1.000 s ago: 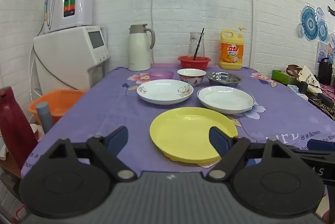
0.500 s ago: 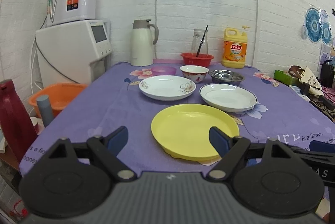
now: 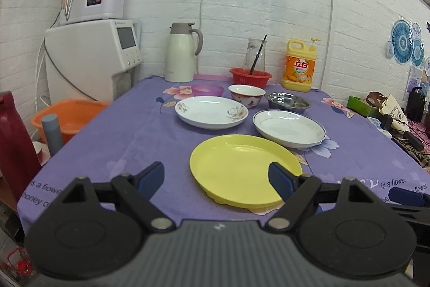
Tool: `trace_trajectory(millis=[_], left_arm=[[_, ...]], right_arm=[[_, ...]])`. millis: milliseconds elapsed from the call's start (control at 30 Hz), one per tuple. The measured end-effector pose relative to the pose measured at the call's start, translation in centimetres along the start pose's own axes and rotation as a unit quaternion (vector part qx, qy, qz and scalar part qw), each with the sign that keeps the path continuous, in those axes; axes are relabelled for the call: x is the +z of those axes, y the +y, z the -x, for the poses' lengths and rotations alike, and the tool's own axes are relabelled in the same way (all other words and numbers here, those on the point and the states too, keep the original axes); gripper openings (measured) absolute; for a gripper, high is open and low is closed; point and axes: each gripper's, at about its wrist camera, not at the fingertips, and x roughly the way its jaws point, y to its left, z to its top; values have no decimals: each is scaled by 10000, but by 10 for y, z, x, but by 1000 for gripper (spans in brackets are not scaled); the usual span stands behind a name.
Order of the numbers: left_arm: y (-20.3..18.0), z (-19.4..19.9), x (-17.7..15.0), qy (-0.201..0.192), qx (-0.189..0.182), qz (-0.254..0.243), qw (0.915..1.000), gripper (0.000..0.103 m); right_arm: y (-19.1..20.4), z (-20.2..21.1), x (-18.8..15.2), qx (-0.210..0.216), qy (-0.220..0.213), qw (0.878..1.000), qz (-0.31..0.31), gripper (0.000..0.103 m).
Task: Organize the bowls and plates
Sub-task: 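Move the right tool toward the yellow plastic plate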
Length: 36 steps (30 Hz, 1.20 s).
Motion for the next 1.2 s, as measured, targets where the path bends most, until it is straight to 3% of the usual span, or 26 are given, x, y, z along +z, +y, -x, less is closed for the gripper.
trace_trajectory(millis=[1200], left_arm=[[-8,-4,-2,113,-6,-132,9998,82]], right_arm=[[-8,2,-4,29,43,9998,-215,103]])
